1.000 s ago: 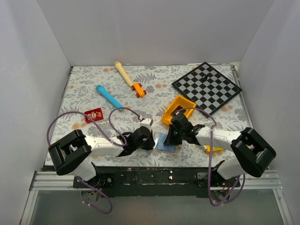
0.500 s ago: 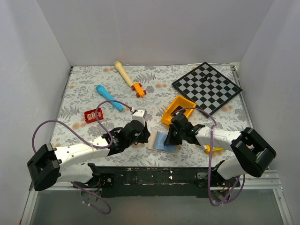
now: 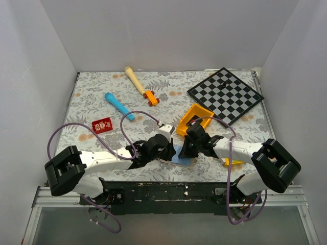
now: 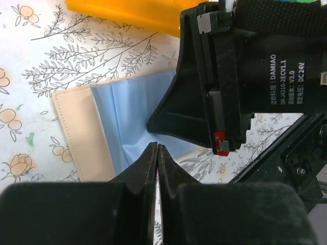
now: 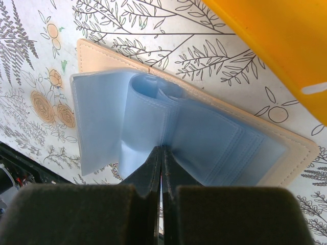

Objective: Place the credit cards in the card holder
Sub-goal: Open the card holder at the center of the board.

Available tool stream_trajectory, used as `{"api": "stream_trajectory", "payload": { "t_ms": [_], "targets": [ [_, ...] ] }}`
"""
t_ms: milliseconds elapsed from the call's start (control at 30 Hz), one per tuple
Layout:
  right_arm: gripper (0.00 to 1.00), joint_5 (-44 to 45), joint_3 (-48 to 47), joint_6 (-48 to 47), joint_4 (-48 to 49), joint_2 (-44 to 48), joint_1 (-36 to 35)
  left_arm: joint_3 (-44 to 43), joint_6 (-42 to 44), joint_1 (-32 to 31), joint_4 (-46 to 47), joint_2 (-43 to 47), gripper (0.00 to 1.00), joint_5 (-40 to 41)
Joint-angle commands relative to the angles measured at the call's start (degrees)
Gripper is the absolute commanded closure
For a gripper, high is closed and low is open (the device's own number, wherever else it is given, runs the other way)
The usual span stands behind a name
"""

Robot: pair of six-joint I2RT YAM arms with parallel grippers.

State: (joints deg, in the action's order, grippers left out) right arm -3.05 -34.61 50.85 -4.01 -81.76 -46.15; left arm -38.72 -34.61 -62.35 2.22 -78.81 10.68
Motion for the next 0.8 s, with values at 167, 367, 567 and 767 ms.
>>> {"api": "stream_trajectory", "payload": {
  "t_ms": [167,367,567,767],
  "targets": [
    [0.99,2.17,2.0,-0.49,-3.11,-3.23,-0.52,2.42,-0.81,-0.06,7.97,-5.74,1.0,1.71],
    [0.99,2.17,1.83,-0.49,-3.37,-3.32,-0.43,3.47,-2.65,-0.06,7.1,-7.42,1.0,4.52],
    [0.99,1.99,1.83,-0.4,-3.11,-3.59,-0.43,4.62,-2.74,-0.06,5.78,-5.75,1.0,7.16],
    [0.99,1.99,2.0,-0.23,-3.2,-3.32,-0.43,4.97,-2.48,-0.06,4.9,-6.71,1.0,7.96]
  ]
}}
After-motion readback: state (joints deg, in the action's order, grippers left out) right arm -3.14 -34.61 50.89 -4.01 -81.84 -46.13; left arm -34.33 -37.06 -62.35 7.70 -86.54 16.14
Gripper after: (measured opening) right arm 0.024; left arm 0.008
